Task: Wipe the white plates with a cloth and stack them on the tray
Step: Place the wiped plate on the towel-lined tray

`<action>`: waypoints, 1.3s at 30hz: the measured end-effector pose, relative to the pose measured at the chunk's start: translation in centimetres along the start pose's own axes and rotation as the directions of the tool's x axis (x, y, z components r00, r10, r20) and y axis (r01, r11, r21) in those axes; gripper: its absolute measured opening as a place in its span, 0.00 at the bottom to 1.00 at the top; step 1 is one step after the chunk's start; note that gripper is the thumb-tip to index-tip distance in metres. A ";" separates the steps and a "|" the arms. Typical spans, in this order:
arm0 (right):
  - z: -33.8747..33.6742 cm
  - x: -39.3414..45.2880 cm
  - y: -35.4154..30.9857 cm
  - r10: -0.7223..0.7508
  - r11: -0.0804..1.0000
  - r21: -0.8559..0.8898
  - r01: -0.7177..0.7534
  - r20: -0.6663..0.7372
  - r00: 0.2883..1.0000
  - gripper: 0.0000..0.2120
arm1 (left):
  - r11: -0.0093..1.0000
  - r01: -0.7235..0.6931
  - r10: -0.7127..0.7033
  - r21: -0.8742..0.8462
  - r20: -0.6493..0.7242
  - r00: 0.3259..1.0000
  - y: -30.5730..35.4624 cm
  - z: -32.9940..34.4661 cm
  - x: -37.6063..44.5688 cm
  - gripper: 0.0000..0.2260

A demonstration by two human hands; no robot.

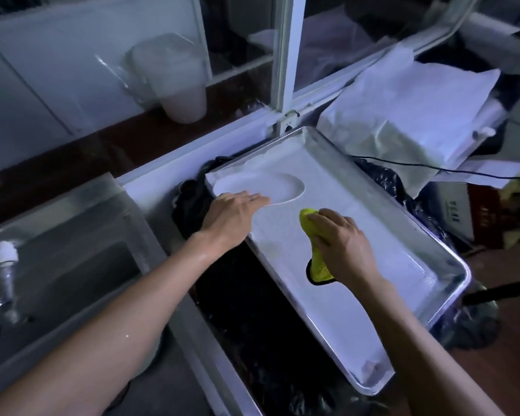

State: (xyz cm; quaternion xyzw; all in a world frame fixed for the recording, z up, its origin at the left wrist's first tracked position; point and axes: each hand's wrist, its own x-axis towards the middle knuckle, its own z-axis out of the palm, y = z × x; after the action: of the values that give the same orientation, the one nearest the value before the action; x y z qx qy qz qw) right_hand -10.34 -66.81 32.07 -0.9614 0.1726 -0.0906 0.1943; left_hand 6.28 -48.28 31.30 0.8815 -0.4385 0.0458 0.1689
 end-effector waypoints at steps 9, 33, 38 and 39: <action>-0.3 1.9 4.8 0.085 0.995 0.056 -0.085 0.010 0.996 0.14 | 0.993 -0.054 0.046 0.102 0.078 0.996 2.8 6.6 6.8 0.22; 2.4 2.1 8.2 0.120 0.991 0.034 -0.126 0.131 0.984 0.16 | 0.936 -0.042 -0.109 0.350 0.402 0.909 4.0 15.7 7.3 0.38; 2.5 1.5 8.1 0.109 0.992 0.045 -0.114 0.102 0.989 0.14 | 0.953 -0.014 -0.112 0.303 0.394 0.912 3.8 15.9 7.2 0.27; 2.4 1.3 8.0 0.106 0.993 0.051 -0.111 0.090 0.990 0.13 | 0.959 -0.004 -0.112 0.282 0.393 0.913 3.9 15.6 7.0 0.23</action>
State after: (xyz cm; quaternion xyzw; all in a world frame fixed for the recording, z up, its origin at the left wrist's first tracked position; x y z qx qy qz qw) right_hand -10.91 -73.44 26.80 -0.9479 0.2133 -0.0425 0.2329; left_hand 6.49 -61.05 19.22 0.8986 -0.4283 -0.0818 -0.0491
